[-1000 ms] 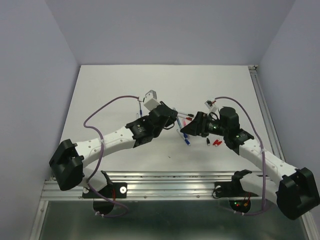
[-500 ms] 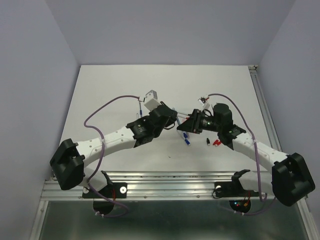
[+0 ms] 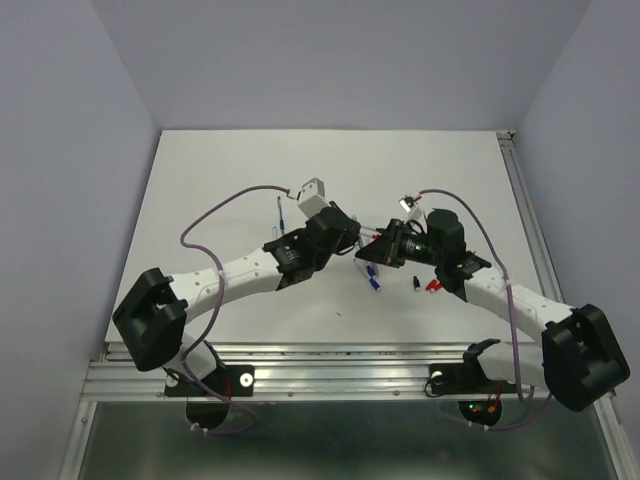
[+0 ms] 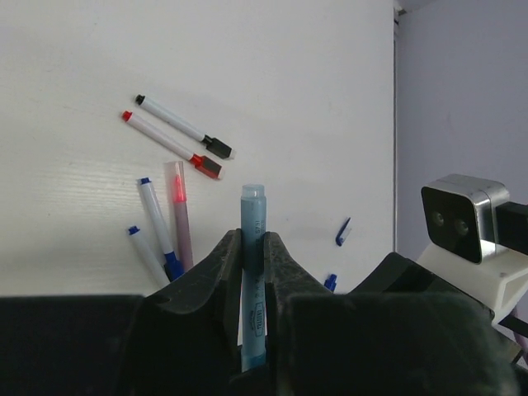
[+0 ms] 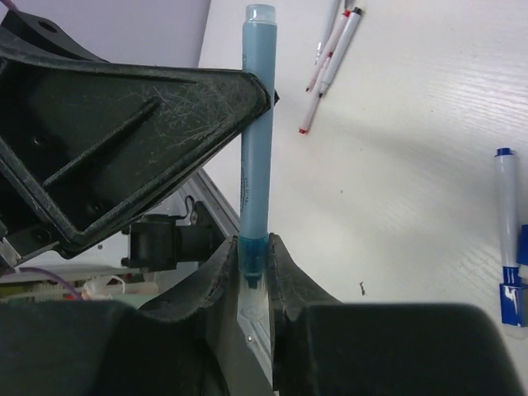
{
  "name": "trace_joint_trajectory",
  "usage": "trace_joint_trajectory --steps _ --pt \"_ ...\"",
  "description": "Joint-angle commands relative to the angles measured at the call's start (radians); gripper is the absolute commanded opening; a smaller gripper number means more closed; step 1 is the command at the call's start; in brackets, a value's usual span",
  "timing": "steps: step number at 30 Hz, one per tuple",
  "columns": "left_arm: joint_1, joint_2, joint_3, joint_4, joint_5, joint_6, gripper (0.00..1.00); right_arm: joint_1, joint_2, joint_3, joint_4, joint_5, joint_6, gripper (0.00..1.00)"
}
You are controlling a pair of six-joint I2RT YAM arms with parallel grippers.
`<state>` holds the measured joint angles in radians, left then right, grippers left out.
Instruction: Open the pen caps
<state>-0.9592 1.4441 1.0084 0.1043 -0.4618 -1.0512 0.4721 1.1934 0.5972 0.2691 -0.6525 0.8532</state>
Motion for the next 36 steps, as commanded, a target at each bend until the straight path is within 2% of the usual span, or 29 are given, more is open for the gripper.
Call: trace_joint_trajectory --steps 1,4,7,11,13,14,16,17,18,19,21,23,25,31,36 --pt "0.109 0.094 0.097 0.144 -0.051 0.112 0.0 0.092 -0.047 -0.08 0.002 -0.168 0.012 0.01" --pt "0.189 0.166 0.196 0.161 -0.037 0.152 0.0 0.184 -0.101 -0.134 -0.011 -0.156 0.066 0.01" --pt "0.234 0.214 0.274 0.176 -0.083 0.197 0.0 0.275 -0.158 -0.206 0.008 -0.104 0.145 0.01" --pt "0.272 0.246 0.332 0.178 -0.094 0.224 0.0 0.321 -0.224 -0.296 0.091 -0.055 0.251 0.01" --pt "0.292 0.236 0.328 0.175 -0.055 0.238 0.0 0.319 -0.257 -0.289 0.015 0.016 0.219 0.01" --pt "0.296 0.228 0.305 0.169 -0.02 0.25 0.0 0.319 -0.264 -0.274 -0.099 0.055 0.167 0.01" --pt "0.306 0.193 0.274 0.166 0.033 0.293 0.0 0.319 -0.265 -0.199 -0.221 0.183 0.114 0.01" --pt "0.31 0.179 0.247 0.147 0.116 0.327 0.0 0.321 -0.249 -0.166 -0.367 0.245 0.083 0.01" --pt "0.31 0.167 0.246 0.137 0.156 0.353 0.0 0.319 -0.236 -0.128 -0.431 0.307 0.057 0.01" --pt "0.312 0.141 0.211 0.124 0.21 0.425 0.0 0.319 -0.224 -0.066 -0.489 0.433 0.014 0.01" --pt "0.31 0.09 0.135 0.086 0.36 0.492 0.0 0.316 -0.174 -0.015 -0.598 0.57 -0.031 0.01" --pt "0.31 0.044 0.057 0.092 0.498 0.52 0.0 0.304 -0.138 0.034 -0.637 0.623 -0.049 0.01" --pt "0.31 -0.025 -0.054 0.098 0.552 0.533 0.0 0.275 -0.098 0.065 -0.676 0.674 -0.071 0.01" --pt "0.309 -0.162 -0.221 0.048 0.539 0.51 0.0 0.166 -0.06 0.082 -0.745 0.813 -0.092 0.01" --pt "0.309 -0.224 -0.29 0.002 0.489 0.485 0.0 0.129 -0.058 0.09 -0.734 0.82 -0.129 0.01"
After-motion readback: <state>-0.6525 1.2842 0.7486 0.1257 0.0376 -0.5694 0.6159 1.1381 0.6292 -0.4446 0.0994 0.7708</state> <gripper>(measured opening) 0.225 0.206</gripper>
